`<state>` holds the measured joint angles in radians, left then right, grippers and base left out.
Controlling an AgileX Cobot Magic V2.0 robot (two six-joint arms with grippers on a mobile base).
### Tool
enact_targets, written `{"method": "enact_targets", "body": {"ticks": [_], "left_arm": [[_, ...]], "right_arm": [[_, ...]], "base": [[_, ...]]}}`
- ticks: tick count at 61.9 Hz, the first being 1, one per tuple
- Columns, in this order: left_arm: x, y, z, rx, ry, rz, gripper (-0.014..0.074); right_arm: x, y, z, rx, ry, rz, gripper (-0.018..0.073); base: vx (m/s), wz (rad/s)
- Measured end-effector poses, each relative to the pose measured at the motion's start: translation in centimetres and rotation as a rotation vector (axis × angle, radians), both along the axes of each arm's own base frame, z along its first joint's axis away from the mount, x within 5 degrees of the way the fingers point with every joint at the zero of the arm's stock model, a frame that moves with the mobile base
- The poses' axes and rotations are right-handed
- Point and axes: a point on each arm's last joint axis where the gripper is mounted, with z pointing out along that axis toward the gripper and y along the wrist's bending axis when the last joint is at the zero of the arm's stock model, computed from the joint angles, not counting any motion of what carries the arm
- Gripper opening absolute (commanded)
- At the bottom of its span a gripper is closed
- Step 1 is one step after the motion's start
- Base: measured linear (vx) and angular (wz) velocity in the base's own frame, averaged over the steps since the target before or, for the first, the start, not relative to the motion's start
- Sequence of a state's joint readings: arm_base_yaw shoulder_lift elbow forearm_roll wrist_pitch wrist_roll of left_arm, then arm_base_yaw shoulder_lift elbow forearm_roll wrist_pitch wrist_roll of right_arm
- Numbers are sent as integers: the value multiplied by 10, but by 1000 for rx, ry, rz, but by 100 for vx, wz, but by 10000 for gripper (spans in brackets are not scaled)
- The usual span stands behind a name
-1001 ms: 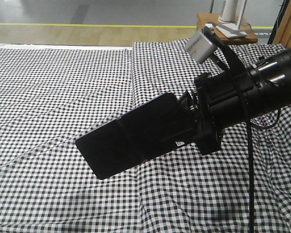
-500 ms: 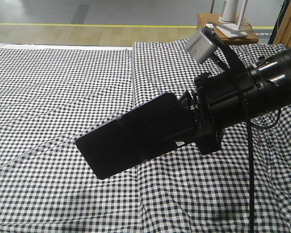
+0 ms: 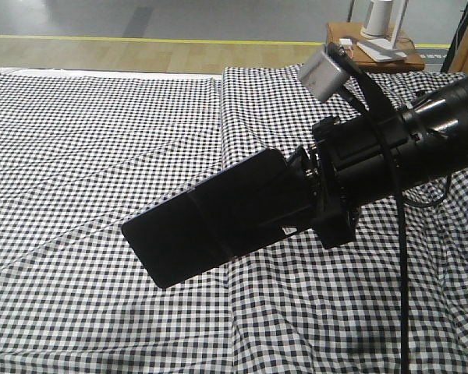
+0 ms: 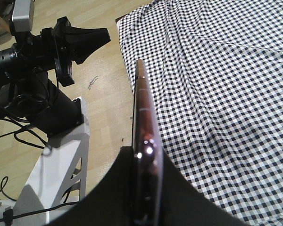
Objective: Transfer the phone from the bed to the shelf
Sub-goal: 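Hold the phone raised in the right gripper, then carry the phone in the right gripper while the base turns away from the bed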
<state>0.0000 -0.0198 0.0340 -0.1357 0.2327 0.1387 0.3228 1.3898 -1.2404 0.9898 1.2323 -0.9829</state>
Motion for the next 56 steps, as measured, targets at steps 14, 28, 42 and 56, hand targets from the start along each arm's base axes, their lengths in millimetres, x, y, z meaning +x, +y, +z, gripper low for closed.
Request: {"method": "enact_targets", "body": {"ticks": [14, 28, 42, 56], "left_arm": [[0, 0, 0, 0, 0, 0, 1], [0, 0, 0, 0, 0, 0, 1], [0, 0, 0, 0, 0, 0, 1], [0, 0, 0, 0, 0, 0, 1]], "right_arm": [[0, 0, 0, 0, 0, 0, -4], [0, 0, 0, 0, 0, 0, -4], [0, 0, 0, 0, 0, 0, -4], [0, 0, 0, 0, 0, 0, -4]], "base": [[-2, 10], [-4, 15], [-5, 21], [-7, 28]]}}
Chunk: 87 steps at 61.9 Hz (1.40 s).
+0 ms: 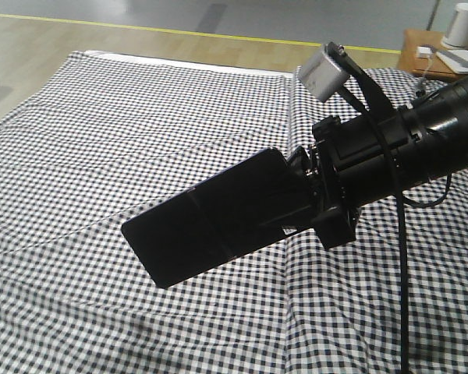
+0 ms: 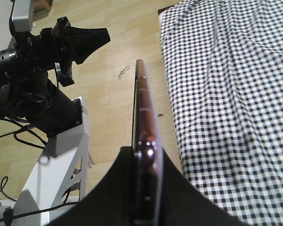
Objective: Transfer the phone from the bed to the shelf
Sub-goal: 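Carry the phone in the right gripper while the base turns away from the bed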
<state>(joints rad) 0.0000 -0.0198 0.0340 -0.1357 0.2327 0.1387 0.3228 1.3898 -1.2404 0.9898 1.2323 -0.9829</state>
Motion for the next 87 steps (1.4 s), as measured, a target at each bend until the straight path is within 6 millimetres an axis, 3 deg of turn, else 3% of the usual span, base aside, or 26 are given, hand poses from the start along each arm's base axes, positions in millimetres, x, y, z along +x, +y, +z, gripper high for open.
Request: {"method": "enact_targets", "body": {"ticks": [87], "left_arm": [[0, 0, 0, 0, 0, 0, 1]], "right_arm": [[0, 0, 0, 2, 1, 0, -4]], "base": [[-9, 33]]}}
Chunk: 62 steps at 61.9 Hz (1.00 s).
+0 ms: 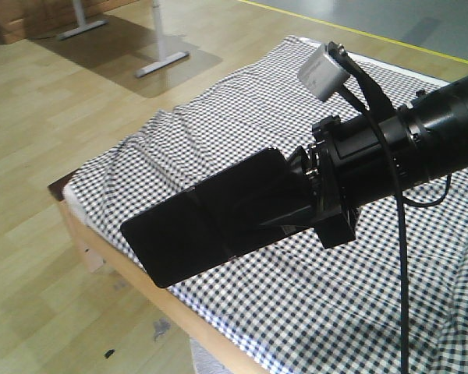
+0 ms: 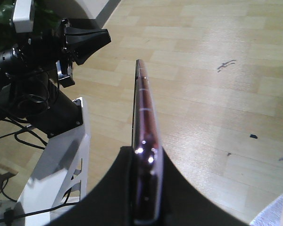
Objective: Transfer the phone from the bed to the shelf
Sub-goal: 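Carry the phone in the right gripper while the base turns away from the bed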
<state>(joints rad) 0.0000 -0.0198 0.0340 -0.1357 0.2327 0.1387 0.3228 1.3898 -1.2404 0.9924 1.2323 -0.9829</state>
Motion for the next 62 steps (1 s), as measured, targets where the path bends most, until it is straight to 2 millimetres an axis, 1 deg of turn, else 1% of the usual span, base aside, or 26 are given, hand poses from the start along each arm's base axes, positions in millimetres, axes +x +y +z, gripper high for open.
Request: {"method": "enact_targets", "body": {"ticks": [62], "left_arm": [[0, 0, 0, 0, 0, 0, 1]], "right_arm": [[0, 0, 0, 1, 0, 0, -4]], "base": [[-9, 34]]}}
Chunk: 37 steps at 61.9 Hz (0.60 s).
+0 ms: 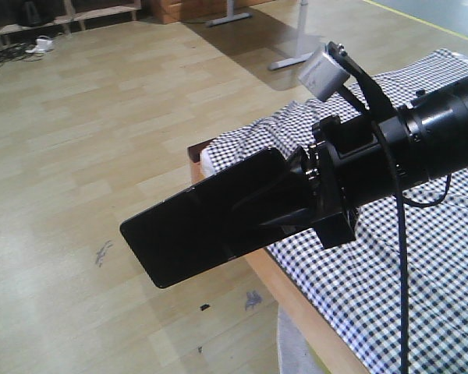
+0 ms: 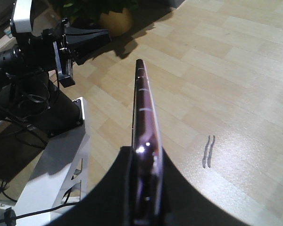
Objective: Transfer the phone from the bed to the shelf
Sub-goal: 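Carry the phone in the right gripper while the base turns away from the bed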
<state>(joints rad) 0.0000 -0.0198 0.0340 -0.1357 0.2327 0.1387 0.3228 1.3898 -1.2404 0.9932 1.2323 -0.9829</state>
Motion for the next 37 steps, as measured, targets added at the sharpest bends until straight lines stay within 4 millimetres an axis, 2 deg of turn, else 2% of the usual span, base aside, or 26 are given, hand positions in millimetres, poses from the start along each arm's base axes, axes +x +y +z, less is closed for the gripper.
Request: {"method": "enact_targets", "body": {"ticks": [37], "left_arm": [[0, 0, 0, 0, 0, 0, 1]], "right_arm": [[0, 0, 0, 0, 0, 0, -4]], "base": [[-7, 33]]}}
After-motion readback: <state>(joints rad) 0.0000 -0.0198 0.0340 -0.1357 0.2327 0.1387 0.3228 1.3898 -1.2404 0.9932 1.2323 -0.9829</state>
